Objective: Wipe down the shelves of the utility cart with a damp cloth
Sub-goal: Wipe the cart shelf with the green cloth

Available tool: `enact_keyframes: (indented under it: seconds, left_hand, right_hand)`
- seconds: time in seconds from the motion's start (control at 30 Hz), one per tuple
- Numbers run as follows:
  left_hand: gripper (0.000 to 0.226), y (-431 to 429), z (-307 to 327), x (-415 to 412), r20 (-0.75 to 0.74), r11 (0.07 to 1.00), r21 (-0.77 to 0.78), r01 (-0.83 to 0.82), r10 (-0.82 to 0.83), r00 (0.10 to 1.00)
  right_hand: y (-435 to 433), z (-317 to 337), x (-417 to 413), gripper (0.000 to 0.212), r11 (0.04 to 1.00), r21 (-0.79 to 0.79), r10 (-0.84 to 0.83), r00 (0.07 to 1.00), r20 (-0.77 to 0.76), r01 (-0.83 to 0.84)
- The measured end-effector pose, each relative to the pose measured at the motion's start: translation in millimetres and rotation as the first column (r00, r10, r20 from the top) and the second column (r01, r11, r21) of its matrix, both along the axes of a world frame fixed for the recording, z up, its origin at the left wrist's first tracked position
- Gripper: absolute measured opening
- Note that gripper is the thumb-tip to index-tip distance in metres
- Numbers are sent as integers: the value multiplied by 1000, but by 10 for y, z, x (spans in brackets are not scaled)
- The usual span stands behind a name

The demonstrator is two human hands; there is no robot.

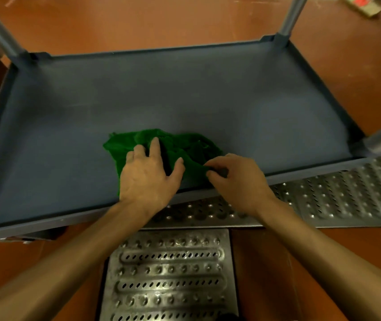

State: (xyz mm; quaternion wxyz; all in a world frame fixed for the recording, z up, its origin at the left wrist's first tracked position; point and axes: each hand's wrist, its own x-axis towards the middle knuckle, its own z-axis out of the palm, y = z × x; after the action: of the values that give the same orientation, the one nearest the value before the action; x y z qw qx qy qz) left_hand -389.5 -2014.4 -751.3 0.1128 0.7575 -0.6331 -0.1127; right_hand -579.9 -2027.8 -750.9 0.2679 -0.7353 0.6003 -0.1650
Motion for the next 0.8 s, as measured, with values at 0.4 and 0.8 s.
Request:
enact_keyframes:
  seconds: [0.4,0.8]
  left_hand:
    - [88,-103,-9,-452,113,965,17,263,-263,958]
    - [46,9,302,57,67,961,-11,277,-276,959]
  right_hand:
    - [13,-21,-583,22,968,-56,-245,970,11,245]
    - [97,409,-495,17,927,-96,-303,874,380,364]
